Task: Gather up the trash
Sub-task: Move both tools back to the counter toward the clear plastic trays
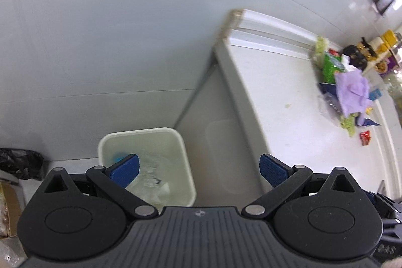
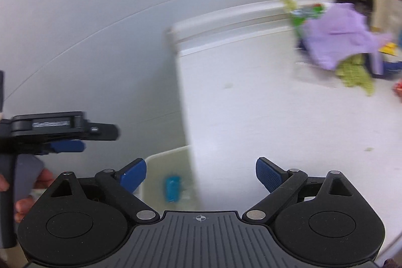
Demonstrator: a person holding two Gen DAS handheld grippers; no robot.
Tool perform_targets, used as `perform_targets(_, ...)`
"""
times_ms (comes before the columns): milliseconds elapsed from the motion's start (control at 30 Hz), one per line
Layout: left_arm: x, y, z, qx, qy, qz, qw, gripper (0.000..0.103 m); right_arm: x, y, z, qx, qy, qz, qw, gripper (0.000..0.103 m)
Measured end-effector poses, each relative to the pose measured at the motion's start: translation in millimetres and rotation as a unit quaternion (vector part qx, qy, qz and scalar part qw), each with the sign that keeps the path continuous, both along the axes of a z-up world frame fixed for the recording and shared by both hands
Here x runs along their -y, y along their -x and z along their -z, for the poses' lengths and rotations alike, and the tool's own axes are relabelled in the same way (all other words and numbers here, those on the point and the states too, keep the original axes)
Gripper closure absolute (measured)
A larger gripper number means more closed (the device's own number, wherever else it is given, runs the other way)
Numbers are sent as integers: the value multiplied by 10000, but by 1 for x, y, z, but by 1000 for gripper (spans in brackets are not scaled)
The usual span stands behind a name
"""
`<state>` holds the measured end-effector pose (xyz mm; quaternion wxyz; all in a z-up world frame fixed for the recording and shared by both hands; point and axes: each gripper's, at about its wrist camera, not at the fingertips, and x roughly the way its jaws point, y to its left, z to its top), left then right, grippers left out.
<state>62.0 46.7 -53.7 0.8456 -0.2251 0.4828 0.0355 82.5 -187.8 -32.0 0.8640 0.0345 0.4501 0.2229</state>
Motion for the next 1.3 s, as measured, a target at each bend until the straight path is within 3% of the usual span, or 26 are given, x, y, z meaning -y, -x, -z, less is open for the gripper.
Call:
perform_targets(300,56,-23,-12,369,-18,622,9974,1,77,-18,8,220,123,1036,9943,7)
perform_targets(533,104,-45,-16,721,-141,1446,9868,1,122,-31,17,331,60,1598,9866,7)
perform_targets(933,150,-92,-13,1052,-165,2113,9716,1,160,-65,26,449,111,1890,9809,7)
perform_targets(1000,157,-99,-10,1196,-218,2298,9656,1,168,-75,26,494,10,1939,9798,7)
perform_targets(1167,171,-123,2,1588,-418,3074,9373,2,181,-96,25,627,-149,1930,9791,7)
perform_targets(1300,172,-150,13,1562,-394,3562,9204,3,185,-116,17,846,-222,1590,9834,7)
